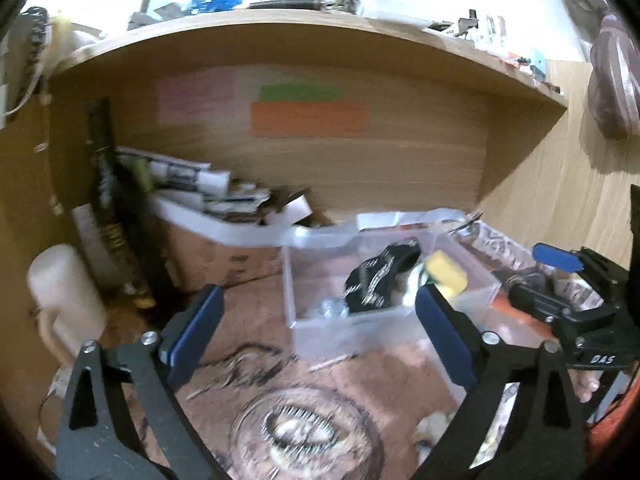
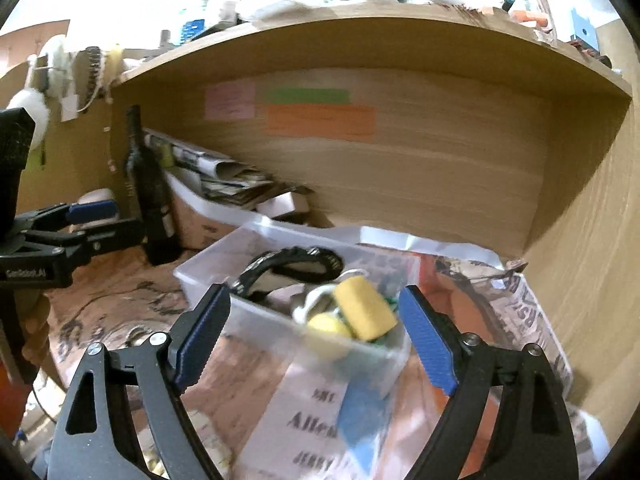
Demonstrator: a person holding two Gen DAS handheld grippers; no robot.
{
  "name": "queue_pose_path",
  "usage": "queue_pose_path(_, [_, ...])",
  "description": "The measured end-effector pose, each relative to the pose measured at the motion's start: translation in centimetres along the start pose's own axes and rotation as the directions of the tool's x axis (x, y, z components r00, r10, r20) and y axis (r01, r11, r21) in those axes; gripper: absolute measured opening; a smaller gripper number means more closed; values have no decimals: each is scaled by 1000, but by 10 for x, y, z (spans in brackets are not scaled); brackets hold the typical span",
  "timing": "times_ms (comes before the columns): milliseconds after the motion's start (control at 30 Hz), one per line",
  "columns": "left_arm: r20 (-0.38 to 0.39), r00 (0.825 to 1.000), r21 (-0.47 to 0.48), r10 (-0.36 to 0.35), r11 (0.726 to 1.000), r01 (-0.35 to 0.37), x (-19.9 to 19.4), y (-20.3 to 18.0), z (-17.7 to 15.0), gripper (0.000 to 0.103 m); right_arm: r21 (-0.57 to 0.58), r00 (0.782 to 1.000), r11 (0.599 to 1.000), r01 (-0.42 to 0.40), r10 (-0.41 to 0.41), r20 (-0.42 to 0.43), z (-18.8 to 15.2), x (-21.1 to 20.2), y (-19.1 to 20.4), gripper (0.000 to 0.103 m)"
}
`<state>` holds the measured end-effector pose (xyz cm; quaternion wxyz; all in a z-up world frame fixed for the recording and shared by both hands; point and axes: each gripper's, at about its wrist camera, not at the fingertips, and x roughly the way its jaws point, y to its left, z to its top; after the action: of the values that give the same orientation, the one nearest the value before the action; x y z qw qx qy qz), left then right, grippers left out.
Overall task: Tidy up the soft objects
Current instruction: 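Lower the strap and sponge into the box and open both tools, then grasp the silver chain bracelet with the left tool while the right tool grasps the floral scrunchie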
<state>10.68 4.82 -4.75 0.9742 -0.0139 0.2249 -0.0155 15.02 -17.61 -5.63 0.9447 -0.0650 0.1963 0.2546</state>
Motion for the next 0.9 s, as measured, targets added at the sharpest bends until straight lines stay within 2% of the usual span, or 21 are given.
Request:
queue_pose_path(267, [-133,991,-4,20,1000,-21,8,7,-52,99,28,996,998,-63,64,-57,-35,-5,23,85])
queue_pose_path(433, [-274,962,-30,22,999,-32,33,18,-90,99,27,983,993,-111,114,-144,-62,10,42,85])
queue_pose_path(533, [-318,948,-28,35,999,-46,40,22,-103,99,51,966,986,-157,164,-198,-78,19,49,85])
queue_pose_path(633, [-329,943,-37,39,998,-54,43,25,-109,99,76,944,976,-202,215,-250,-89,29,57,84])
queue_pose_path(700, [-321,947,-53,32,997,-52,43,27,-111,99,71,936,974,-214,225,-271,-93,33,62,84])
queue_pose_path(733, [-314,949,-53,33,997,-53,42,26,-111,98,68,934,975,-213,224,-278,-95,35,64,81])
queue_pose_path(800, [-311,950,-46,31,998,-47,42,25,-111,91,63,928,974,-219,228,-293,-98,38,67,72])
queue_pose_path(867, [-309,951,-40,24,998,-38,42,23,-108,82,53,932,975,-217,223,-285,-100,36,69,71])
queue_pose_path(900, [-309,951,-43,13,999,-27,42,23,-107,81,48,932,974,-222,226,-283,-100,35,70,66])
